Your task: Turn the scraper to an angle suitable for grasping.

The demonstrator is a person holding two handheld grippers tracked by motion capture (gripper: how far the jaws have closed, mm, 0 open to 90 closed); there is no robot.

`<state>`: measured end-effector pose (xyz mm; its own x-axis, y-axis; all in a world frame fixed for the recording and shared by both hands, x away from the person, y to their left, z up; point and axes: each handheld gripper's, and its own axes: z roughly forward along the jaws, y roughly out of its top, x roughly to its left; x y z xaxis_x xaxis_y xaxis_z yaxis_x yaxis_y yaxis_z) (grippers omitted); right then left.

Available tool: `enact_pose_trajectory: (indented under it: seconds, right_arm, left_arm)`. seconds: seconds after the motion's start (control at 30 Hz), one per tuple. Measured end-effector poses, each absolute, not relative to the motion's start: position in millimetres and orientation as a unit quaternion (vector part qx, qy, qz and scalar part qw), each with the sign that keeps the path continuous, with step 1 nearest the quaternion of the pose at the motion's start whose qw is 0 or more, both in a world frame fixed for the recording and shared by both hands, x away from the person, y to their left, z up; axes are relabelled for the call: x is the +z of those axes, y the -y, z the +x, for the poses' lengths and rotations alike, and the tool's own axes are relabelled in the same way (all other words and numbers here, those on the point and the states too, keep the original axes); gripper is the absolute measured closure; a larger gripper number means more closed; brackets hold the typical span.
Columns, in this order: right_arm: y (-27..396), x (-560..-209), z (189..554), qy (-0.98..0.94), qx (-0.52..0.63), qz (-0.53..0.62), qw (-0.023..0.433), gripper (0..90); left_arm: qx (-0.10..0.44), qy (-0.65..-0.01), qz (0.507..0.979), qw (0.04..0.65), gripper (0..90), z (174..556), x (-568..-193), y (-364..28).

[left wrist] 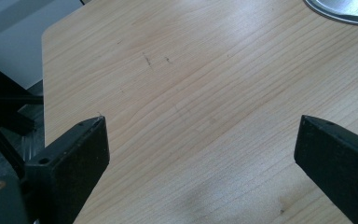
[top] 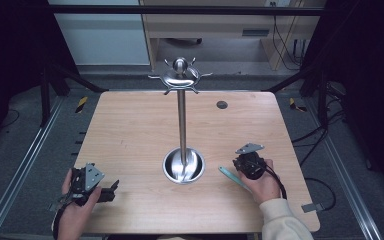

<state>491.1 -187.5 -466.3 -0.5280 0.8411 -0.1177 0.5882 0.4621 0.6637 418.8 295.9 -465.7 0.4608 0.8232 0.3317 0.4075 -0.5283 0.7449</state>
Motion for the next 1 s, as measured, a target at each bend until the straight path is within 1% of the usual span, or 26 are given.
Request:
enact_pose_trajectory:
  seconds: [0.13,0.3,0.6,1.0]
  right_arm:
    - [182.8,-472.1,492.1,-0.842,0.277,0.42,0.197,90.0]
    - [177.6,-477.1,493.6,-0.855,0.267,0.409,0.175,90.0]
    - [172.7,-480.2,493.0,-0.865,0.26,0.396,0.164,90.0]
    - [157.4,-477.9,472.8,-0.898,0.266,0.33,0.116,90.0]
  left_arm:
    - [0.349,-0.384,0.802,0.297,2.8,419.1,-465.6,-296.1]
    - [0.349,-0.383,0.802,0.297,2.8,419.3,-465.9,-295.3]
    - [0.35,-0.382,0.803,0.296,2.8,419.6,-466.0,-295.4]
    - [0.351,-0.382,0.803,0.294,2.8,420.8,-465.9,-295.9]
